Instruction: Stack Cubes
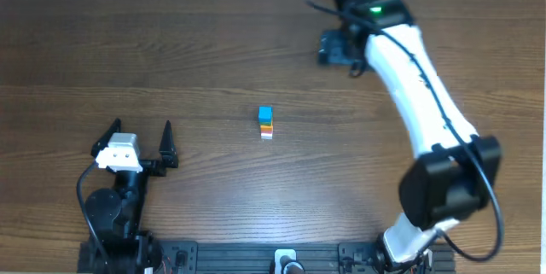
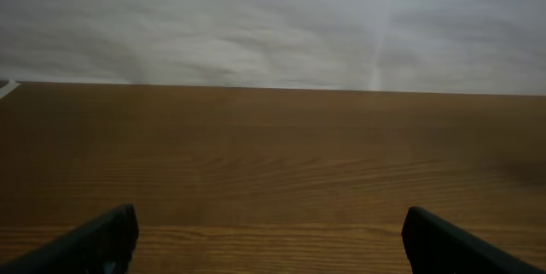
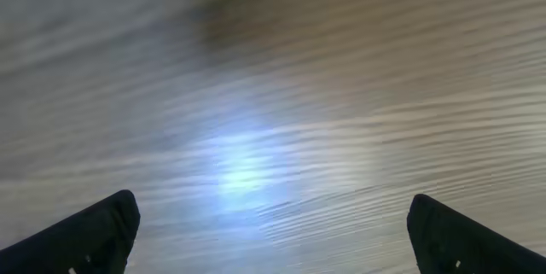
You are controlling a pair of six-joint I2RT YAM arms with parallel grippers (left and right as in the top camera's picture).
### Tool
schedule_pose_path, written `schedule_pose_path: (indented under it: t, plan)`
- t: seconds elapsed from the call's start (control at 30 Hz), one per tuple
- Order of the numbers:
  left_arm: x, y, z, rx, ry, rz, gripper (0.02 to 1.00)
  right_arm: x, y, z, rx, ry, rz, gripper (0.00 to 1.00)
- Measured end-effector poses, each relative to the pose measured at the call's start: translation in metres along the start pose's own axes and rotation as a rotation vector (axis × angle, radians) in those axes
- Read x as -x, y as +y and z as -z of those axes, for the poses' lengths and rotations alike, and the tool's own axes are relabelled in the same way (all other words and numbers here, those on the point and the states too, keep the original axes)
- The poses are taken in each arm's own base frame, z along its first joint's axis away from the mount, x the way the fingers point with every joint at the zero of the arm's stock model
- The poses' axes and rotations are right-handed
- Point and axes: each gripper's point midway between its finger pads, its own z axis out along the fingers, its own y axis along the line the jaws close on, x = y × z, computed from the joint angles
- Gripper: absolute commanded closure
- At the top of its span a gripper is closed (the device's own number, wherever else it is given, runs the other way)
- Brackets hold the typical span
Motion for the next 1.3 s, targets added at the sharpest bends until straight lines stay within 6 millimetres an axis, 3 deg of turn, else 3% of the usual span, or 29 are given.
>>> schedule_pose_path:
  t: [0.1, 0.17, 0.43, 0.6, 0.73, 1.0, 1.17, 1.3]
  plan:
    - [0.0, 0.0, 0.0, 0.0, 0.0, 0.0, 0.018, 0.009, -0.035, 0.028, -0.024, -0.122, -0.025, 0.009]
    - [0.0, 0.0, 0.0, 0.0, 0.0, 0.0, 0.018, 0.009, -0.048, 0.035, -0.021, -0.183, -0.043, 0.009]
    - [0.0, 0.0, 0.0, 0.0, -0.001, 0.0, 0.018, -0.031, -0.117, 0.066, -0.036, -0.458, -0.158, 0.007]
    - [0.0, 0.0, 0.0, 0.0, -0.001, 0.0, 0.018, -0.052, -0.121, 0.112, 0.044, -0.746, -0.127, 0.007]
    - [0.0, 0.0, 0.0, 0.0, -0.002, 0.0, 0.018, -0.078, -0.111, 0.129, 0.161, -0.937, -0.088, 0.009]
    - [0.001, 0.0, 0.0, 0.0, -0.002, 0.0, 0.018, -0.122, -0.089, 0.109, 0.324, -1.062, -0.029, 0.009]
    - [0.0, 0.0, 0.0, 0.0, -0.002, 0.0, 0.018, -0.138, -0.086, 0.093, 0.361, -1.101, -0.037, 0.007]
    - [0.001, 0.0, 0.0, 0.0, -0.002, 0.0, 0.018, -0.143, -0.086, 0.069, 0.358, -1.097, -0.044, 0.007]
